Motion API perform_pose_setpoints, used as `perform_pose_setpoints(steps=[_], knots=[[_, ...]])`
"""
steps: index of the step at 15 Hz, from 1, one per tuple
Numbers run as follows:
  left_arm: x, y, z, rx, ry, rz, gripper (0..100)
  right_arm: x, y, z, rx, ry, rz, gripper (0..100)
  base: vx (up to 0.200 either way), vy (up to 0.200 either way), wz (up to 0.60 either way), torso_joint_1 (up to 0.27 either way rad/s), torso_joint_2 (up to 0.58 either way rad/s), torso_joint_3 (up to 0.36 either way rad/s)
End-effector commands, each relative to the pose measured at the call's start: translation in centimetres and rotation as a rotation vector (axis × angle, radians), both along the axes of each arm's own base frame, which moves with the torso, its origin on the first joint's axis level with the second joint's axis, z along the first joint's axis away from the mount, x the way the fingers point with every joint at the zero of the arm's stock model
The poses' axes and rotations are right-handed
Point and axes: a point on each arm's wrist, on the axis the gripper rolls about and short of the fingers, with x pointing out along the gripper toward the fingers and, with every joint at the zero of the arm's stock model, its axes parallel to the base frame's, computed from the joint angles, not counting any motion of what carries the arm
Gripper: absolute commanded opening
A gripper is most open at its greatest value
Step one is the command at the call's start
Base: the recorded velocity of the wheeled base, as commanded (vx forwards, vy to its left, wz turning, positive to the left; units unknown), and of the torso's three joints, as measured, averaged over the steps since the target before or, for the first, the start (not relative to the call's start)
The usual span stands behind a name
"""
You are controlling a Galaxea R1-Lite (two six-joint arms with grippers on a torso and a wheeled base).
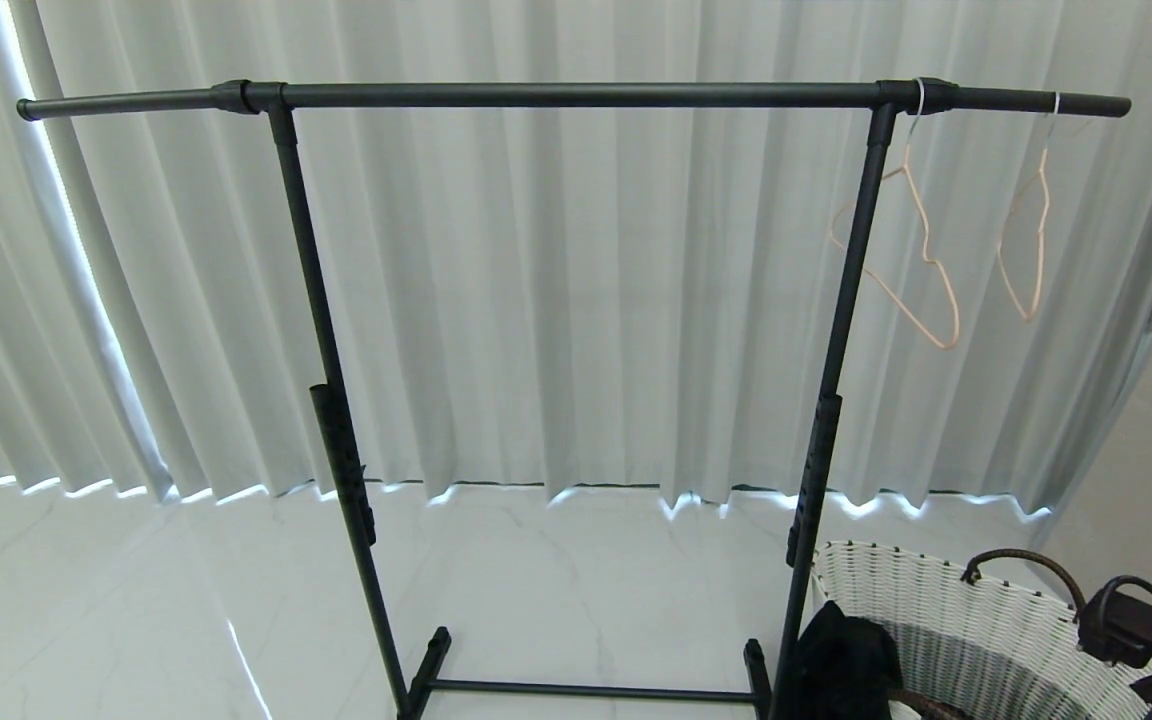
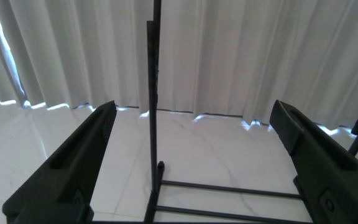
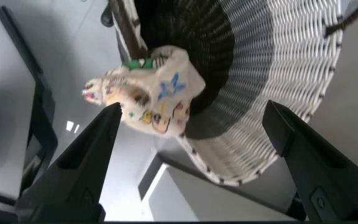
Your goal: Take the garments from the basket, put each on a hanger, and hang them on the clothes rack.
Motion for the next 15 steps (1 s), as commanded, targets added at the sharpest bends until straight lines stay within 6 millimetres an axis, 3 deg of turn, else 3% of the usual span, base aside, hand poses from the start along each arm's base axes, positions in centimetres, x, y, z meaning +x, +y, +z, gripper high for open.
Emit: perform_pose_setpoints(steps=[1, 12, 15], knots=[[0.0, 0.0, 0.0, -0.002, 0.000, 0.000, 100, 1.0, -0.1, -2.0, 0.003, 0.078, 0.020, 100, 0.000, 0.000, 0.00, 0.000, 0.00, 0.000], [0.0, 0.0, 0.0, -0.002, 0.000, 0.000, 100, 2.9, -0.7, -4.8, -0.063, 0.093, 0.033, 100, 0.000, 0.000, 0.00, 0.000, 0.00, 0.000], [0.0, 0.0, 0.0, -0.002, -0.002, 0.000, 100, 2.5, -0.7, -5.2, -0.086, 0.126, 0.019, 100, 0.000, 0.000, 0.00, 0.000, 0.00, 0.000]])
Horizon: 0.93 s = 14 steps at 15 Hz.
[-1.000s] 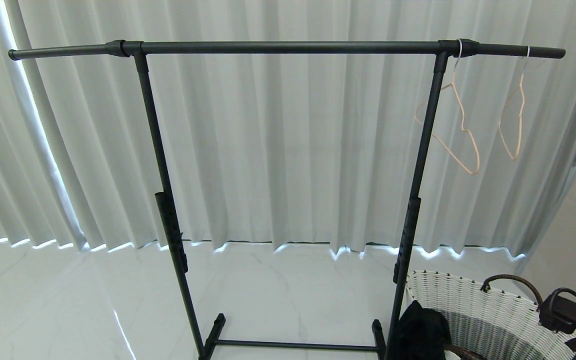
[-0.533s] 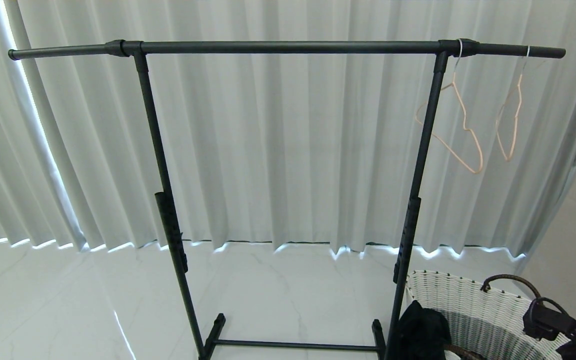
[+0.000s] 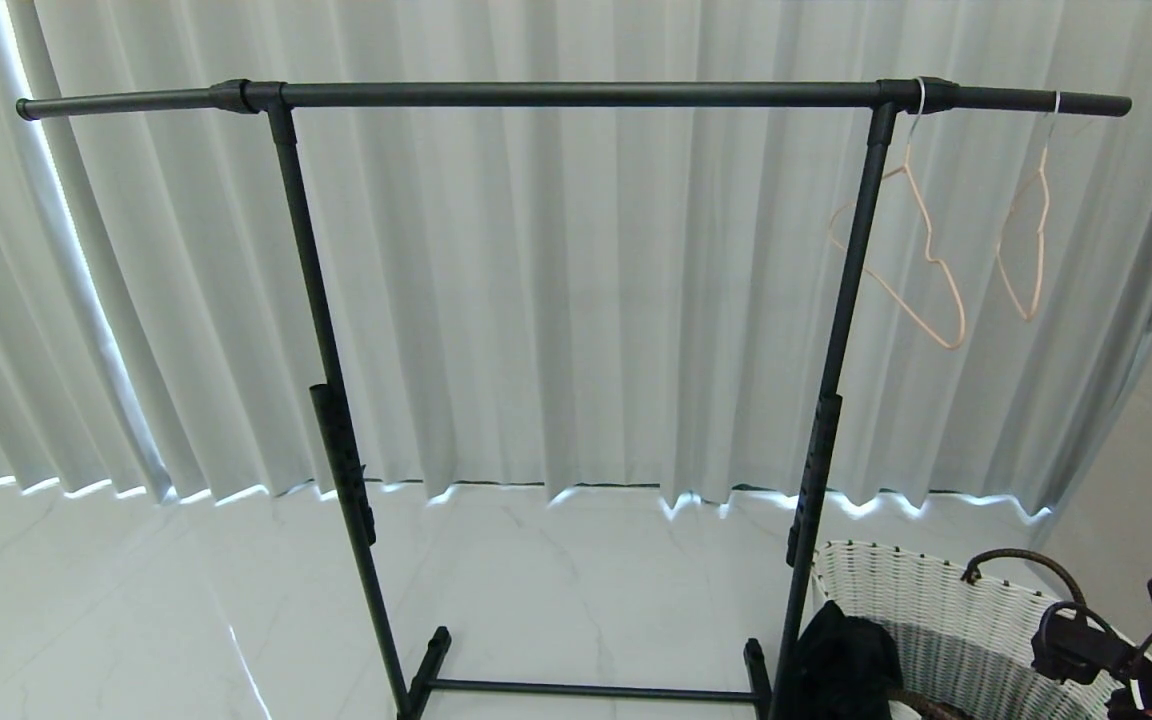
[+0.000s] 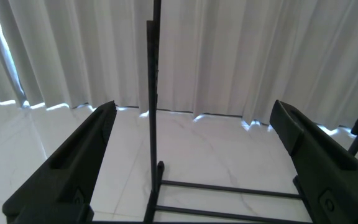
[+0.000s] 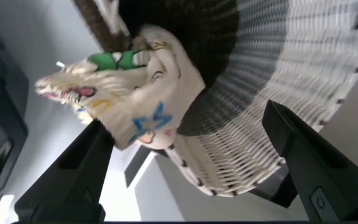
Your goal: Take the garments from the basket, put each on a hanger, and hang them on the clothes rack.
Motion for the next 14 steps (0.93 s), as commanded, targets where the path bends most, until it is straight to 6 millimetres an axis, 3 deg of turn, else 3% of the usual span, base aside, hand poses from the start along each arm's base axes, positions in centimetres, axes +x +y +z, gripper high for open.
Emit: perform_pose_setpoints(steps=[1, 5, 6, 14], knots=[[0.0, 0.0, 0.0, -0.001, -0.001, 0.000, 100, 0.0, 0.0, -0.5, 0.005, 0.024, 0.000, 100, 0.000, 0.000, 0.00, 0.000, 0.00, 0.000], [0.0, 0.0, 0.0, -0.001, -0.001, 0.000, 100, 0.1, -0.1, -0.8, 0.005, 0.017, -0.005, 100, 0.000, 0.000, 0.00, 0.000, 0.00, 0.000], [0.0, 0.0, 0.0, -0.001, -0.001, 0.000, 100, 0.1, -0.1, -0.8, 0.005, 0.016, -0.005, 0, 0.000, 0.000, 0.00, 0.000, 0.00, 0.000], [0.0, 0.0, 0.0, -0.001, -0.002, 0.000, 100, -1.5, 0.3, -0.3, 0.009, 0.009, -0.006, 0, 0.000, 0.000, 0.00, 0.000, 0.00, 0.000]])
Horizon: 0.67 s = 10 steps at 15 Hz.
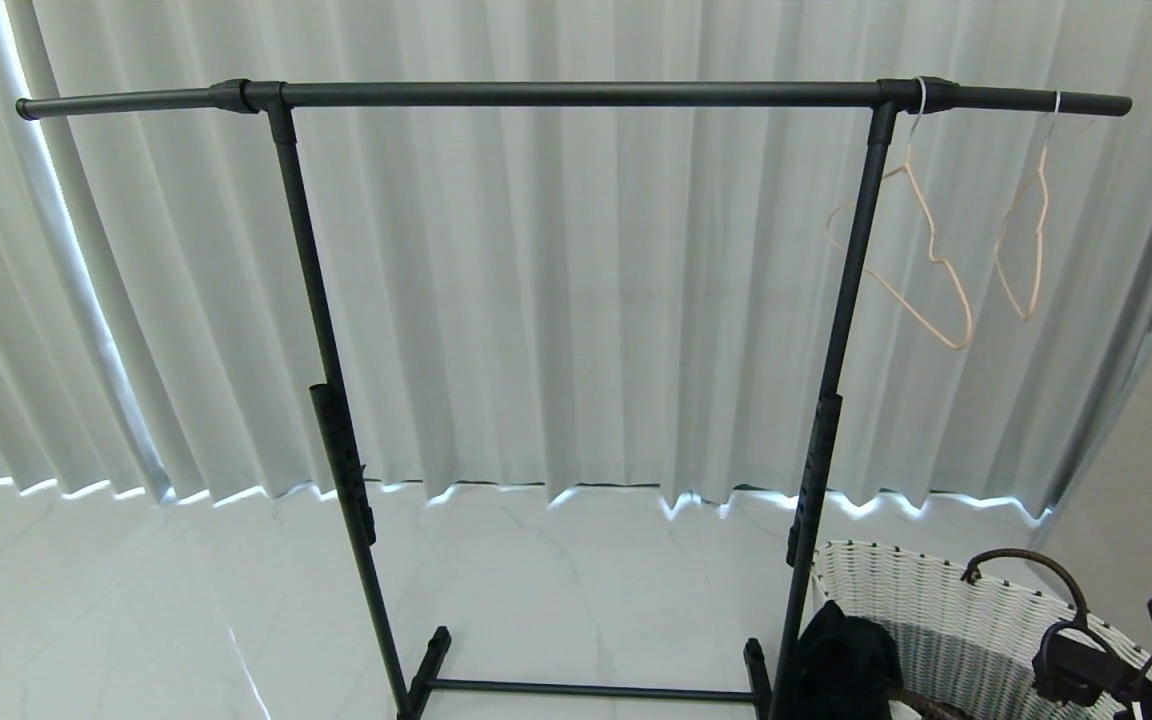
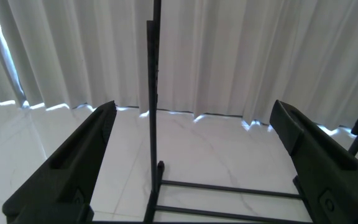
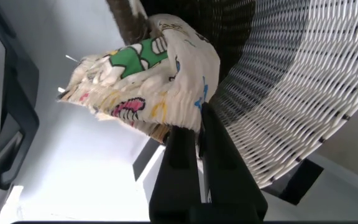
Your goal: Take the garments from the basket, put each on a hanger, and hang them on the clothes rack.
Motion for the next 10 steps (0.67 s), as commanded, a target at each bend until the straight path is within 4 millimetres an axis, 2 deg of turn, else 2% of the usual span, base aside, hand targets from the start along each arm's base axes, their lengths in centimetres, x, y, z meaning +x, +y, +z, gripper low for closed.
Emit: perform_pose_setpoints(steps=[1, 4, 6, 10], knots=[[0.0, 0.0, 0.0, -0.001, 0.001, 0.000, 100, -0.3, 0.1, 0.7, 0.002, -0.036, 0.002, 0, 0.000, 0.000, 0.00, 0.000, 0.00, 0.000], [0.0, 0.0, 0.0, 0.005, 0.001, 0.000, 100, -0.9, 0.4, 2.6, 0.045, -0.148, 0.034, 0, 0.000, 0.000, 0.00, 0.000, 0.00, 0.000], [0.0, 0.0, 0.0, 0.008, 0.003, 0.000, 100, -2.2, 0.8, 4.2, 0.092, -0.243, 0.045, 0, 0.000, 0.000, 0.00, 0.000, 0.00, 0.000], [0.0, 0.0, 0.0, 0.008, 0.003, 0.000, 100, -2.1, 1.6, 8.5, 0.147, -0.494, -0.016, 0, 0.000, 0.000, 0.00, 0.000, 0.00, 0.000]])
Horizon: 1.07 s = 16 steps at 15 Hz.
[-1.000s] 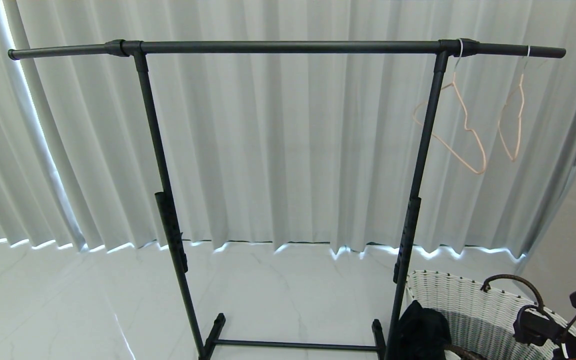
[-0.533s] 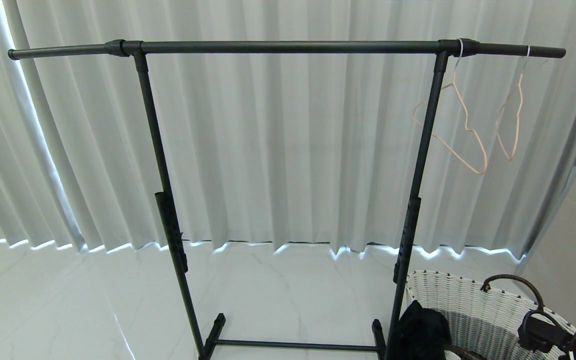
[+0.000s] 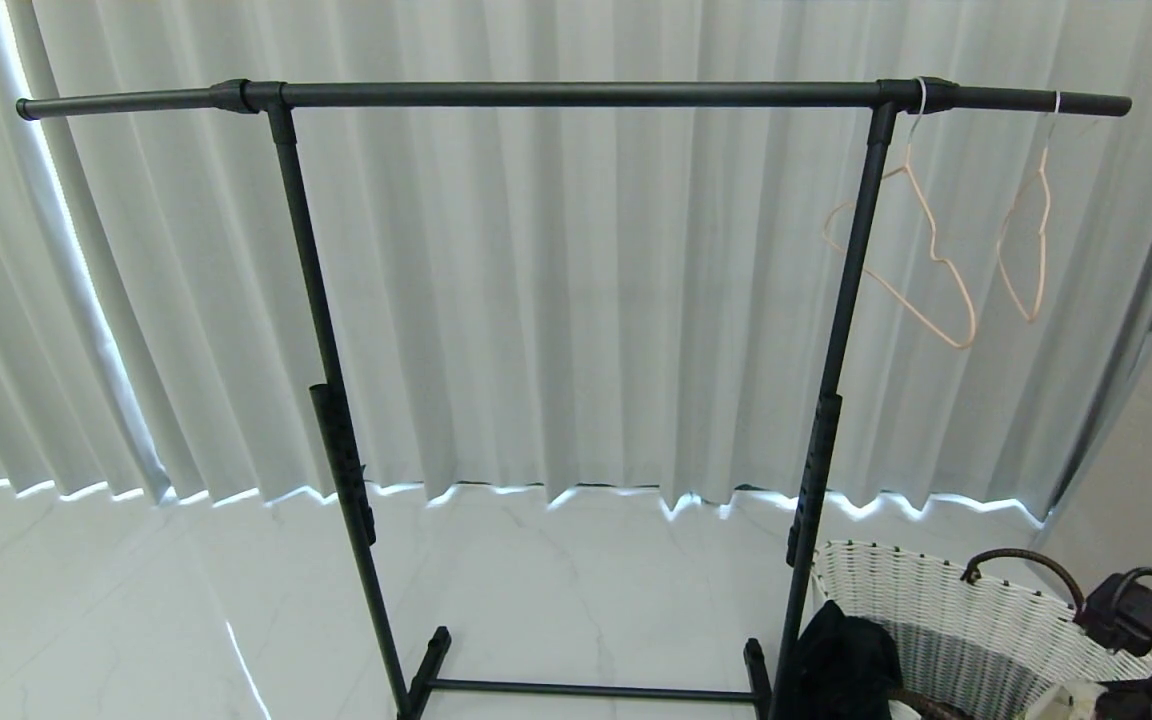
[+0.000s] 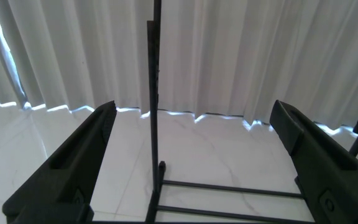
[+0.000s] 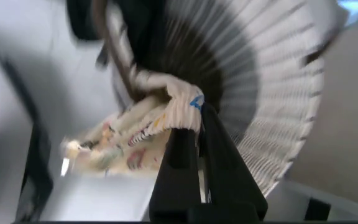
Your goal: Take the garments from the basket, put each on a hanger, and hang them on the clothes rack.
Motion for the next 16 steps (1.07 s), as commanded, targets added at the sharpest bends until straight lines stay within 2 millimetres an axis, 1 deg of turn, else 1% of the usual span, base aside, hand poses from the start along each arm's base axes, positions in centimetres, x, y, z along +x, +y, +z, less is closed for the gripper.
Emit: perform_pose_setpoints(steps=[1, 2, 3, 4, 5, 6, 9, 11, 13, 15, 16], knots=[[0.0, 0.0, 0.0, 0.001, 0.003, 0.000, 100, -0.1, 0.7, 4.0, -0.011, -0.223, 0.018, 0, 0.000, 0.000, 0.00, 0.000, 0.00, 0.000], [0.0, 0.0, 0.0, 0.001, 0.003, 0.000, 100, 0.1, 0.8, 4.6, -0.015, -0.250, 0.024, 0, 0.000, 0.000, 0.00, 0.000, 0.00, 0.000], [0.0, 0.0, 0.0, 0.001, 0.003, 0.000, 100, 0.8, 0.9, 6.7, -0.021, -0.306, 0.035, 0, 0.000, 0.000, 0.00, 0.000, 0.00, 0.000], [0.0, 0.0, 0.0, 0.001, 0.003, 0.000, 100, 1.0, 0.9, 8.2, -0.022, -0.318, 0.041, 0, 0.000, 0.000, 0.00, 0.000, 0.00, 0.000], [0.0, 0.0, 0.0, 0.001, 0.003, 0.000, 100, 0.8, 1.3, 9.3, -0.016, -0.317, 0.057, 0, 0.000, 0.000, 0.00, 0.000, 0.00, 0.000], [0.0, 0.0, 0.0, 0.001, 0.003, 0.000, 100, 0.1, 1.9, 10.4, 0.004, -0.303, 0.079, 0, -0.200, 0.000, 0.00, 0.002, 0.00, 0.007], [0.0, 0.0, 0.0, -0.001, 0.003, 0.000, 100, -1.6, 3.5, 11.5, 0.054, -0.285, 0.148, 0, -0.200, 0.000, 0.00, 0.007, 0.01, -0.001], [0.0, 0.0, 0.0, 0.001, 0.001, 0.000, 100, -1.8, 4.1, 11.6, 0.059, -0.289, 0.189, 0, -0.200, 0.000, 0.00, 0.002, 0.00, 0.002], [0.0, 0.0, 0.0, -0.004, -0.001, 0.000, 100, -1.3, 5.1, 12.1, 0.073, -0.295, 0.253, 0, 0.000, 0.000, 0.00, 0.000, 0.00, 0.000], [0.0, 0.0, 0.0, -0.010, -0.001, 0.000, 100, -0.7, 6.4, 12.5, 0.126, -0.284, 0.292, 0, 0.000, 0.000, 0.00, 0.000, 0.00, 0.000], [0.0, 0.0, 0.0, -0.010, -0.001, 0.000, 100, -0.2, 7.6, 12.9, 0.194, -0.263, 0.307, 0, 0.000, 0.000, 0.00, 0.000, 0.00, 0.000]])
